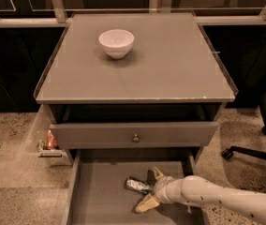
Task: Pick redbull can from middle drawer and place on counter
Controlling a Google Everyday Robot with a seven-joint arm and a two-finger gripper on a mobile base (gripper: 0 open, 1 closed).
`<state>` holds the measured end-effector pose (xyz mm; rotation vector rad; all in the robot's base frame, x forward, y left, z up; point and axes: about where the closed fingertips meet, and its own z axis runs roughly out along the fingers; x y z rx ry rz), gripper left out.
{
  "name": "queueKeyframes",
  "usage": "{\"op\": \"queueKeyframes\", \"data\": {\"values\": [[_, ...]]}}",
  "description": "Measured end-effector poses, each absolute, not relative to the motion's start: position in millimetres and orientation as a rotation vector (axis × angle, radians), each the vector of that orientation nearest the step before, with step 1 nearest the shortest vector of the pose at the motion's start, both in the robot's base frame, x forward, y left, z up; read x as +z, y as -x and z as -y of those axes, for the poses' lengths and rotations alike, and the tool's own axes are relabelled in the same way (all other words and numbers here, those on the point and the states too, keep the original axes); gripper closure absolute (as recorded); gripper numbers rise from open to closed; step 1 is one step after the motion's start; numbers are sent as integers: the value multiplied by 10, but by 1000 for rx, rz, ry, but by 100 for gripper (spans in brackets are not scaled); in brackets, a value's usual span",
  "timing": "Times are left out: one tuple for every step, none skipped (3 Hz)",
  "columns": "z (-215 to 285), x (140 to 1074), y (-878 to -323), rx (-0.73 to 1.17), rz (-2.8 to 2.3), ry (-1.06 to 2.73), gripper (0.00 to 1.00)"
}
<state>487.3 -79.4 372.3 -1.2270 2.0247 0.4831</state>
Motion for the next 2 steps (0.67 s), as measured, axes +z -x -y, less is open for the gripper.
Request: {"op": "queueKeyframes", "data": {"values": [[778,3539,-4925,472,-2061,1224,0],[773,3525,-4932,469,-2062,1227,19]]}}
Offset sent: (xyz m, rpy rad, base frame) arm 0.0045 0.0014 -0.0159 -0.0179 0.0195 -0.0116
